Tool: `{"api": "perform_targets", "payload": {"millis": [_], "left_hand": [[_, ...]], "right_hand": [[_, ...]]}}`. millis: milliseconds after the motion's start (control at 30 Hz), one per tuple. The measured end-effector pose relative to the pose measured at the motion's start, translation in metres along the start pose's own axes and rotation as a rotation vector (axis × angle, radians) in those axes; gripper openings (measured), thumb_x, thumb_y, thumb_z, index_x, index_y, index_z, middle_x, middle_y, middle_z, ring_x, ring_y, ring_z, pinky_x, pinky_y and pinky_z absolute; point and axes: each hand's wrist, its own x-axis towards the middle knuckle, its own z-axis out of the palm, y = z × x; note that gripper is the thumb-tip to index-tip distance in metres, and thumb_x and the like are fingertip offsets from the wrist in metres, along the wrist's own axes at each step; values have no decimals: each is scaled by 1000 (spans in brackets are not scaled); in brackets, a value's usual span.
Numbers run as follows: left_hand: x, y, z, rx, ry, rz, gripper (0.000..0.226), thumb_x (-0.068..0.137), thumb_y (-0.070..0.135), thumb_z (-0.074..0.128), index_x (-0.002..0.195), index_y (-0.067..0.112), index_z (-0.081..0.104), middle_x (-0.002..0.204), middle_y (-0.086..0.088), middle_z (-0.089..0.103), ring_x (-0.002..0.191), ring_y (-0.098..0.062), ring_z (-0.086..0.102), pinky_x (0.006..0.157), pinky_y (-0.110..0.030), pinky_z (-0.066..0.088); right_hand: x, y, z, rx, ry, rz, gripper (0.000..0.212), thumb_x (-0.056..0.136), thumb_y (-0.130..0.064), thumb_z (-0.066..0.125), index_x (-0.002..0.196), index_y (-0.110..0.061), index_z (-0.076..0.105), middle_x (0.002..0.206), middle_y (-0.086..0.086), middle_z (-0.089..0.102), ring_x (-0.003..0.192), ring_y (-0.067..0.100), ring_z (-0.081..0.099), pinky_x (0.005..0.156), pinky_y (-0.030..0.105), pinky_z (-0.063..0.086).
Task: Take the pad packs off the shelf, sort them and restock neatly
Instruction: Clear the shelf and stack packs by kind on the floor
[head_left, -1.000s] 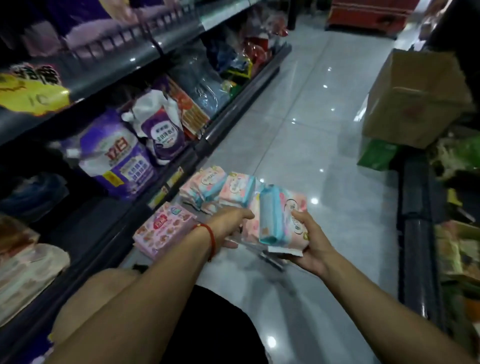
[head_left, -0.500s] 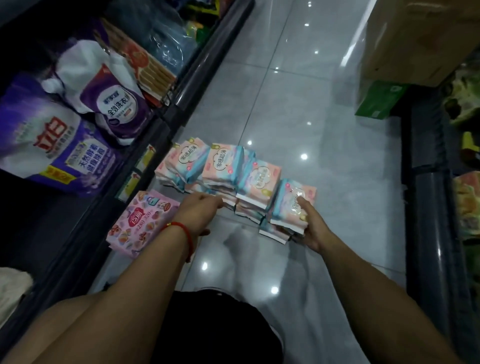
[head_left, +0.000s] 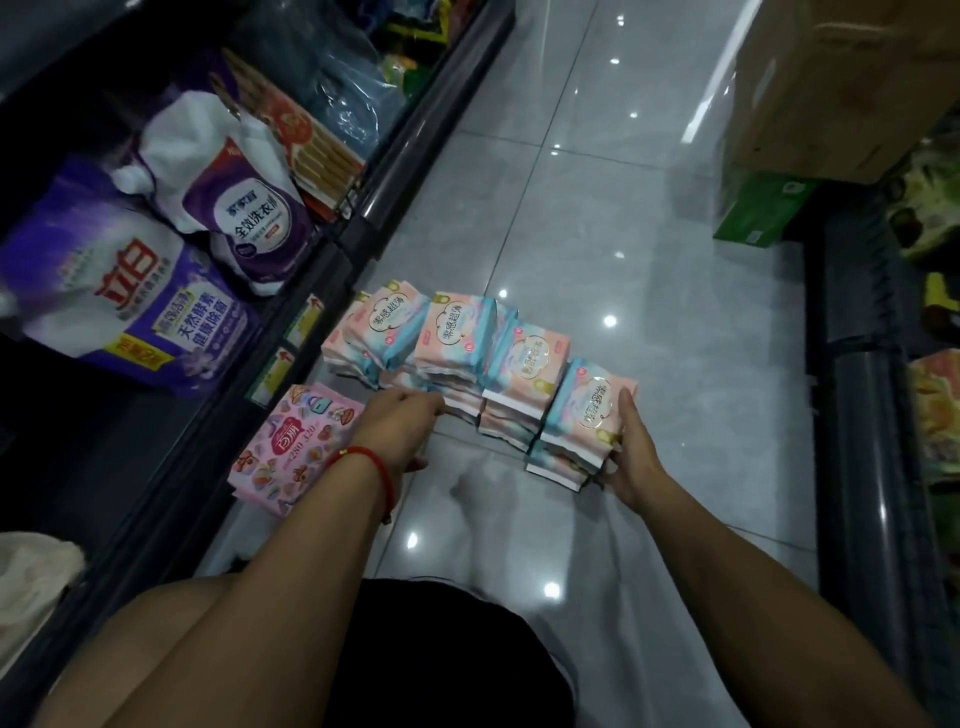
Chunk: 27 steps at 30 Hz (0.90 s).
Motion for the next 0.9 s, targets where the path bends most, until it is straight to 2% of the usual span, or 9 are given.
{"api": "perform_targets", "payload": {"millis": [67, 100, 200, 300, 367, 467, 600, 767, 900], "left_hand": [[-7, 1, -4, -52, -3, 18, 6, 85, 19, 62, 81, 22, 65, 90, -3, 55, 75, -18, 48, 56, -26, 46], [-12, 2, -6, -80, 4, 38, 8, 84, 17, 60, 80, 22, 65, 87, -2, 54, 69, -17, 45, 54, -25, 45], [-30, 5, -14, -154, 109, 140, 8, 89, 15, 61, 84, 19, 67, 83, -3, 57, 64, -17, 47, 58, -28, 46], [-57, 13, -26, -189, 214, 273, 10, 90, 14, 65, 96, 21, 67, 95, -2, 66, 79, -20, 61, 78, -39, 56], [-75, 20, -35, -202, 216, 348, 16, 91, 9, 64, 100, 22, 67, 100, -1, 68, 84, -17, 65, 84, -40, 59], [-109, 22, -74, -235, 294, 488, 17, 92, 5, 63, 105, 15, 69, 99, -7, 72, 77, -11, 66, 80, -40, 60], [-153, 22, -153, -166, 492, 652, 18, 78, 17, 63, 93, 25, 68, 93, -1, 72, 86, -16, 67, 86, -51, 60], [-204, 23, -261, -10, 826, 748, 24, 81, 9, 61, 97, 26, 65, 96, 4, 70, 88, -17, 67, 90, -41, 57], [-224, 19, -343, 239, 1136, 733, 28, 82, 2, 63, 107, 16, 66, 107, -3, 68, 99, -20, 62, 90, -29, 47]], "right_hand": [[-7, -5, -1, -49, 81, -19, 50, 95, -69, 49, 107, -26, 70, 98, 5, 76, 91, 27, 72, 77, 42, 56], [-11, -6, -4, -106, 152, -47, 51, 94, -69, 45, 107, -25, 68, 99, 3, 74, 91, 26, 68, 74, 39, 51], [-22, -11, -10, -311, 342, -225, 62, 84, -66, 42, 123, -21, 54, 117, -1, 57, 107, 21, 55, 89, 40, 44], [-64, -17, -1, -499, 405, -494, 37, 102, -35, 48, 134, -17, 53, 132, 6, 53, 115, 22, 53, 90, 34, 43], [-86, -21, 13, -574, 307, -664, 28, 102, -25, 52, 128, -17, 57, 130, 7, 56, 109, 18, 56, 82, 31, 43], [-123, -34, 60, -643, 82, -847, 20, 96, -23, 60, 116, -26, 61, 120, -1, 63, 102, 13, 61, 87, 38, 51], [-188, -54, 154, -680, -272, -1006, 22, 91, -16, 63, 110, -27, 64, 114, -4, 64, 101, 8, 63, 85, 34, 56], [-284, -57, 288, -722, -693, -1228, 24, 81, -21, 61, 103, -23, 69, 102, -4, 68, 86, 5, 63, 83, 24, 51], [-352, -45, 379, -755, -896, -1458, 33, 78, -26, 60, 108, -17, 70, 107, -3, 67, 97, 11, 61, 91, 26, 47]]}}
